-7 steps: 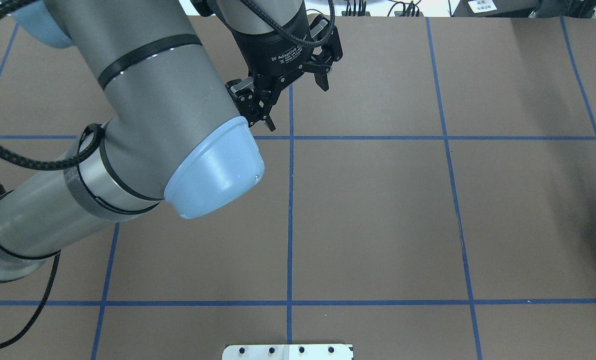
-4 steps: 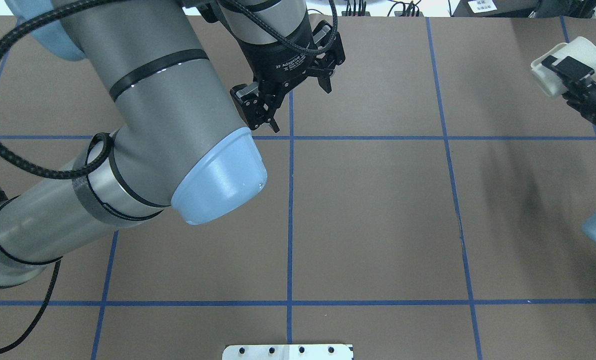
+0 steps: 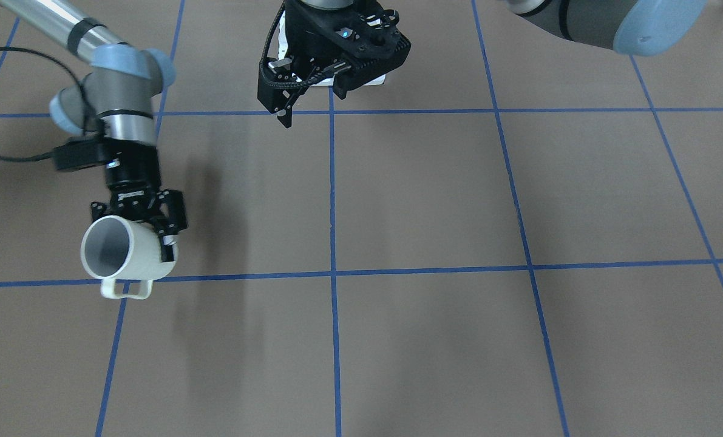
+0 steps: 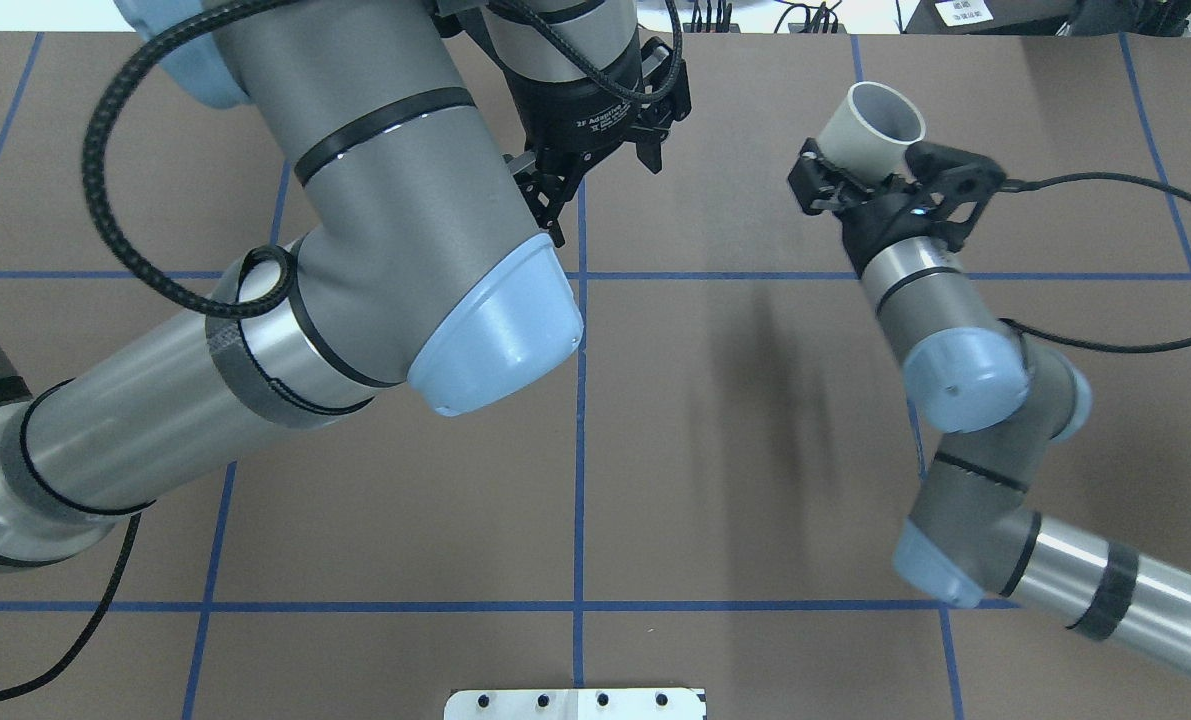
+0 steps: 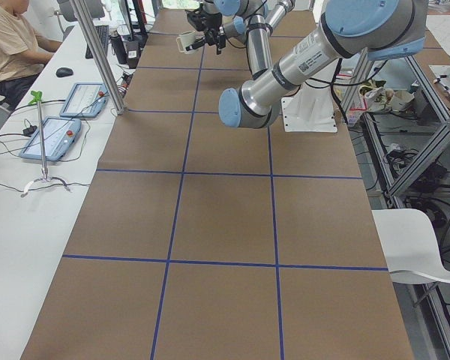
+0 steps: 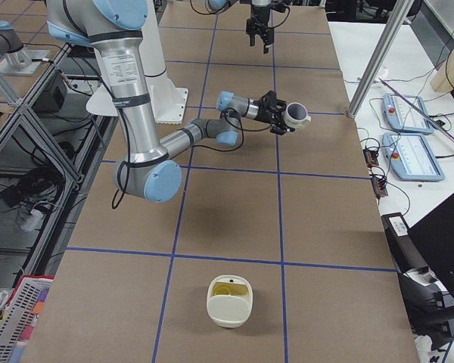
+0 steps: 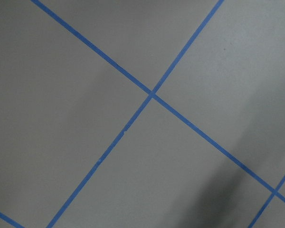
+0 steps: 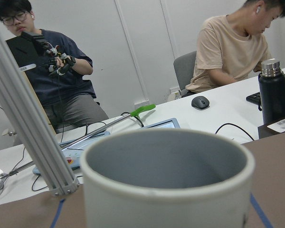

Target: Left arm hands cup to right arm to dump lemon

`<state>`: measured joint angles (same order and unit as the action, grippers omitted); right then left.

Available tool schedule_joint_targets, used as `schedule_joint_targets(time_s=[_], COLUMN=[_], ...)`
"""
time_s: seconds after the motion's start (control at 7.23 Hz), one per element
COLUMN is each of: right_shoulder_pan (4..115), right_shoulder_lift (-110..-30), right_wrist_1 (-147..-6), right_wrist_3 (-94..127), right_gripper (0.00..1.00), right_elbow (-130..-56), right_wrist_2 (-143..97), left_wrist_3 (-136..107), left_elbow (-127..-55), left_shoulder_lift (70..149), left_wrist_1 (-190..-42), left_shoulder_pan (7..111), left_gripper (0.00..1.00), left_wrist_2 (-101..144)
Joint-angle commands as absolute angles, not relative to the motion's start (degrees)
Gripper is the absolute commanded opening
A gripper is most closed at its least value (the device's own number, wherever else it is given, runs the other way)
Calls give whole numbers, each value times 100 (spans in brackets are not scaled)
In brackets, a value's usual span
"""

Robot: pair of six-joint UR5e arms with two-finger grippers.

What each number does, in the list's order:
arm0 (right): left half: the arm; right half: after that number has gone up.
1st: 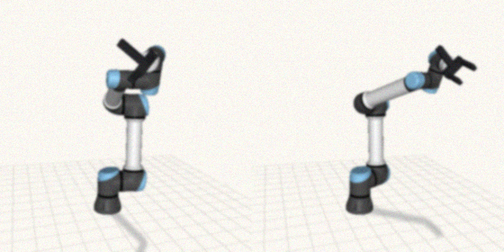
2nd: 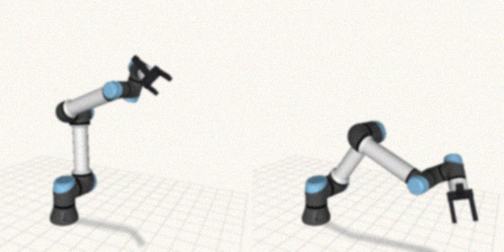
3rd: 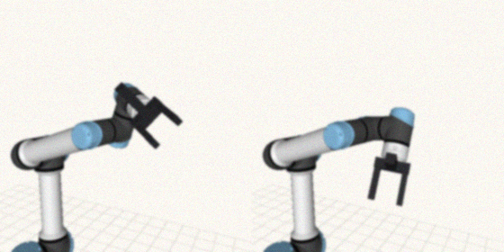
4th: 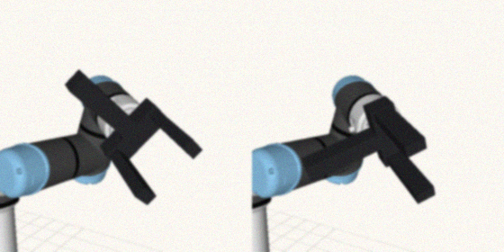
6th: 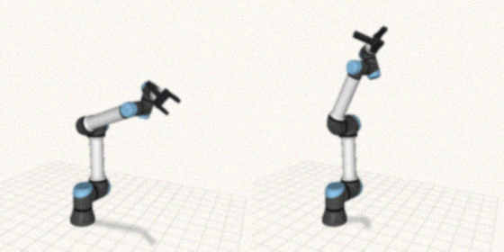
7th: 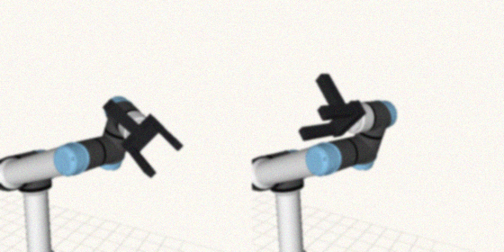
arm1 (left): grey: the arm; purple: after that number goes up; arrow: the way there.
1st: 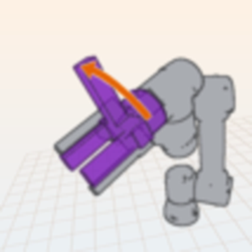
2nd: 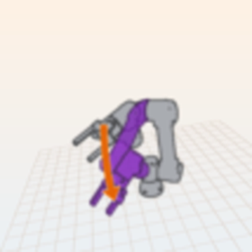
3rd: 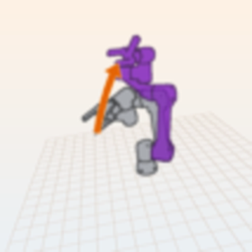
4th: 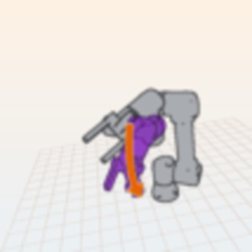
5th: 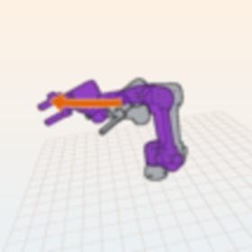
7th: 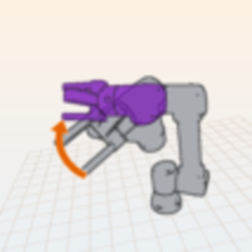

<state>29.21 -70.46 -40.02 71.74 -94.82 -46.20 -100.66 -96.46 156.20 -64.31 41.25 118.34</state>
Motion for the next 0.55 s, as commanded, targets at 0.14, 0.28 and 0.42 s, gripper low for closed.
schedule_joint_targets(time_s=[0.14,0.28,0.42], right_shoulder_pan=[1567,1408,1284], right_shoulder_lift=[-6137,-5952,-5933], right_wrist_1=[-5194,-5203,-5203], right_wrist_3=[6184,6135,6135], right_gripper=[45,45,45], right_elbow=[-9537,-9493,-9379], right_wrist_2=[-2895,-2692,-2437], left_wrist_3=[-10046,-10046,-10046], left_elbow=[-9220,-9211,-9246], left_shoulder_lift=[15855,15916,15917], left_wrist_1=[-6442,-6451,-6408], left_shoulder_pan=[4096,4078,3956], left_gripper=[97,94,94], left_wrist_2=[11882,11900,11874])
